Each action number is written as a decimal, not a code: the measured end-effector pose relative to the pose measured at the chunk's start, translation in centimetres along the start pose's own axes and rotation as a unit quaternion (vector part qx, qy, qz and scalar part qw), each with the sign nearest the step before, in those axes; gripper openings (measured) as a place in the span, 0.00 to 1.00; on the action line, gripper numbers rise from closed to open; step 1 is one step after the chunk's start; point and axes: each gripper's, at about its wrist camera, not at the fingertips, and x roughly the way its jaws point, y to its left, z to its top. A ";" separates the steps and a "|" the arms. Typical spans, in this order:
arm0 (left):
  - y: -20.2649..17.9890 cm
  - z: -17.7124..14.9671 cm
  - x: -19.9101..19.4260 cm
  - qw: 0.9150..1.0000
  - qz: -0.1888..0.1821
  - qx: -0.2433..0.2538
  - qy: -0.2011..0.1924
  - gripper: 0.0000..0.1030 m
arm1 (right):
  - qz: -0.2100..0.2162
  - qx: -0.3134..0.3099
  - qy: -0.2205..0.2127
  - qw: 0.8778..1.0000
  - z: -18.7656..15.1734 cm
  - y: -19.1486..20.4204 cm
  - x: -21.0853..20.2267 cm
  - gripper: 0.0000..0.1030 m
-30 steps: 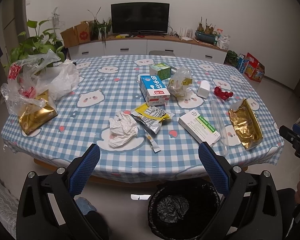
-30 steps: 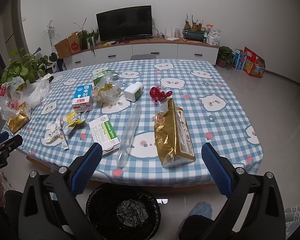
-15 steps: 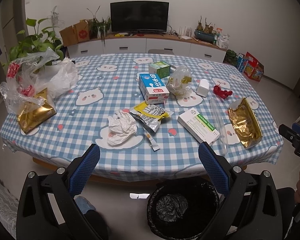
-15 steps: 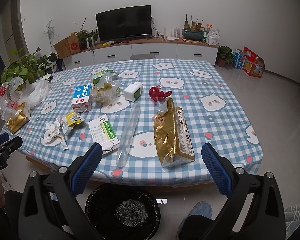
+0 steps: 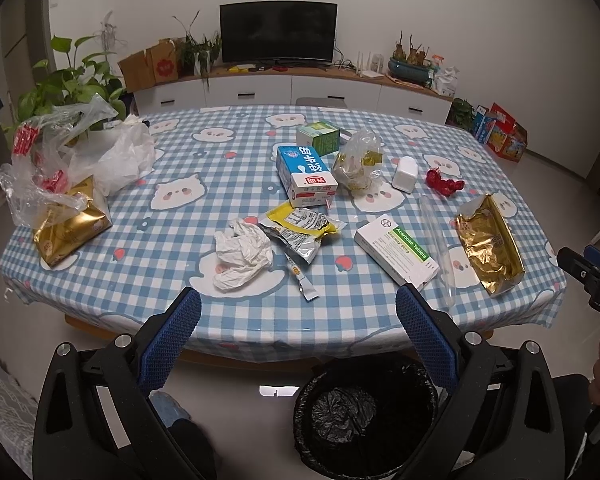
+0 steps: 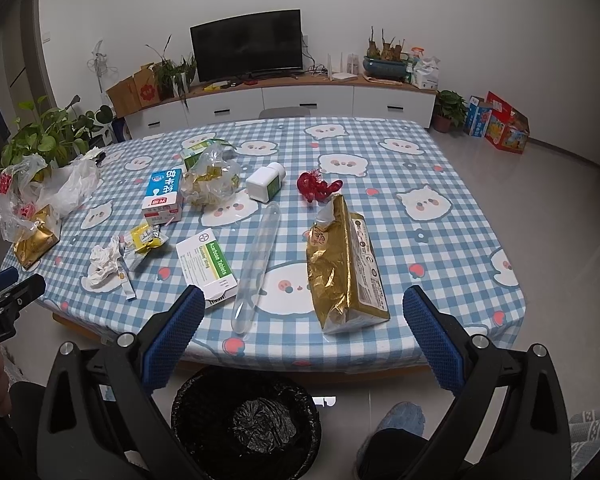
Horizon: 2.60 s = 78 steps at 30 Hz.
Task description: Collect trash
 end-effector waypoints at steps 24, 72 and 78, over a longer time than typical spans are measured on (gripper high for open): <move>0.1 -0.1 0.2 1.000 0.003 0.001 0.002 0.93 | -0.002 0.000 0.001 1.000 0.0 -0.1 0.1 0.92; 8.5 2.1 18.0 0.989 0.041 -0.058 0.128 0.62 | 0.006 0.004 0.155 0.988 3.5 5.4 21.8 0.45; 8.0 2.0 18.5 0.988 0.039 -0.057 0.139 0.37 | 0.003 0.008 0.167 0.986 3.3 5.4 22.4 0.34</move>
